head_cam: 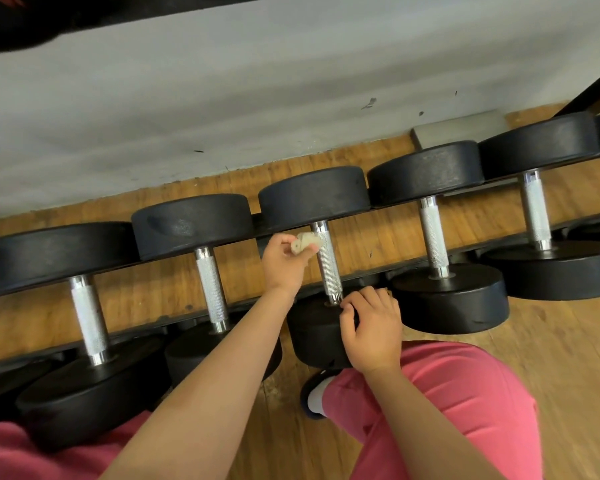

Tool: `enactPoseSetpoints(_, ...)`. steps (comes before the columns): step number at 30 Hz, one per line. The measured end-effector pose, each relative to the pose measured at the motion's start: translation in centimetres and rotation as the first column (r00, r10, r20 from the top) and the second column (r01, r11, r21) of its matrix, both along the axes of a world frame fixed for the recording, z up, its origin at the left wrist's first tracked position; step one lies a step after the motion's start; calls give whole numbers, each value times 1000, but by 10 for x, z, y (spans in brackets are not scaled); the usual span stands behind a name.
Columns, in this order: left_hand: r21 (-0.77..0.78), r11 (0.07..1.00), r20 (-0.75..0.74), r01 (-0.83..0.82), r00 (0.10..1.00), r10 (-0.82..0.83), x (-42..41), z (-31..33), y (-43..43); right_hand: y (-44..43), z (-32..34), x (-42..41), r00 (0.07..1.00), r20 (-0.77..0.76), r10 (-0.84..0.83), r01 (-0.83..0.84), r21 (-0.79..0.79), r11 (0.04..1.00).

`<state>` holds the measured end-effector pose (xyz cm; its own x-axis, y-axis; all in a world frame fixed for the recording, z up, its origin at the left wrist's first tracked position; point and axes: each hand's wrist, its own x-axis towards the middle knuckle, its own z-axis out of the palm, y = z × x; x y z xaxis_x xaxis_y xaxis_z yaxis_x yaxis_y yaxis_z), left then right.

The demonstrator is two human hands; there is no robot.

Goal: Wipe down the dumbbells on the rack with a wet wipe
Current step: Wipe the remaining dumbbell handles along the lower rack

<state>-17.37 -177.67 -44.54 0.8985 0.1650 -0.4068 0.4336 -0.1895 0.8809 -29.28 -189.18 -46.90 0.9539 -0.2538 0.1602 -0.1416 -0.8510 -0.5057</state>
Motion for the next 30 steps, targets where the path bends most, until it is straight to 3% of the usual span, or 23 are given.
enactPoseSetpoints(4,60,998,48,13,999,-16,-8,1,-8,0,0,0,1000,1,-1,1,-2,1000)
enactPoseSetpoints(7,7,1000,38,-30,999,30,-14,1,-15,0,1,-1,1000,-4,-4,4,-1,1000)
enactPoseSetpoints(10,79,996,71,-45,997,39,-11,0,-22,0,0,0,1000,-14,-3,3,-5,1000)
enactPoseSetpoints(16,-3,999,-134,-37,990,36,10,8,-33,0,1,0,1000,-13,-7,7,6,1000)
enactPoseSetpoints(22,32,995,-9,-96,995,97,2,0,-27,0,0,0,1000,-23,-4,4,1,1000)
enactPoseSetpoints(27,-17,997,-65,79,995,-80,-2,-4,-23,0,1,0,1000,-13,-4,4,6,1000)
enactPoseSetpoints(30,19,999,-41,27,999,-26,-4,-10,-23,1,1,0,1000,-7,-5,5,8,1000)
